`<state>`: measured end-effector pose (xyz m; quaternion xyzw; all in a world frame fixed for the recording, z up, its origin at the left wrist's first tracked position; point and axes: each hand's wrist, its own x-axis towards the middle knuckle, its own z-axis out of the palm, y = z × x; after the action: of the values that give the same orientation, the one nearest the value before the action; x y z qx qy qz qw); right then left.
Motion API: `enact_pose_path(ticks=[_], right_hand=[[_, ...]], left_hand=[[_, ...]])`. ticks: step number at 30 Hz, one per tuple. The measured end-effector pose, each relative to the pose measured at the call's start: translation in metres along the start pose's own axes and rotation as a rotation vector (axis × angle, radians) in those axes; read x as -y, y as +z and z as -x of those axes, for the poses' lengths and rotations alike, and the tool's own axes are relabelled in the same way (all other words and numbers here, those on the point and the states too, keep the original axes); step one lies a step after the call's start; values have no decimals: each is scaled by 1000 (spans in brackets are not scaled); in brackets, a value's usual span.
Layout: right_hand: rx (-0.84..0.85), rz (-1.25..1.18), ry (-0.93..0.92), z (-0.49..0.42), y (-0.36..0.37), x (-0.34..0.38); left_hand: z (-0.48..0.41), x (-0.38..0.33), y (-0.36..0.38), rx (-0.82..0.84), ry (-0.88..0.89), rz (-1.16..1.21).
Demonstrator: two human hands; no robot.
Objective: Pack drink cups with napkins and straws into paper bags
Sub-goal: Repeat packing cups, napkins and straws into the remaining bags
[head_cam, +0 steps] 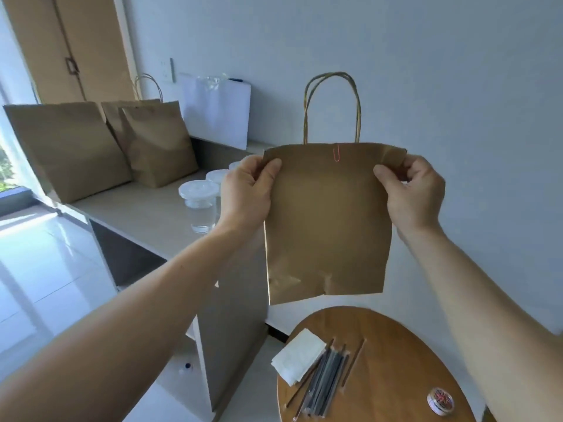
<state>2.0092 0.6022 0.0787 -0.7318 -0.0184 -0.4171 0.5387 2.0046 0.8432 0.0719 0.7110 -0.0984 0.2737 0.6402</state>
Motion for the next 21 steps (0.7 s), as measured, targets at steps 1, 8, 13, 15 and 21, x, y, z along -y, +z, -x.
enact_pose_path(ticks=[1,8,13,15,21], right_hand=[[13,-26,-10,-6,12,14],[168,-175,-66,-48,100,84],[264,-261,-115,-79,174,105],[304,-297,-122,-92,205,107],[441,-354,-118,-122,298,107]], left_hand=[[-8,-7,-12,-37,21,-4],[-73,-41,-86,-258,181,-75],[-120,-41,-128,-376,249,-163],[-139,-37,-142,-413,265,-188],[-187,-20,-179,-509,301,-359]])
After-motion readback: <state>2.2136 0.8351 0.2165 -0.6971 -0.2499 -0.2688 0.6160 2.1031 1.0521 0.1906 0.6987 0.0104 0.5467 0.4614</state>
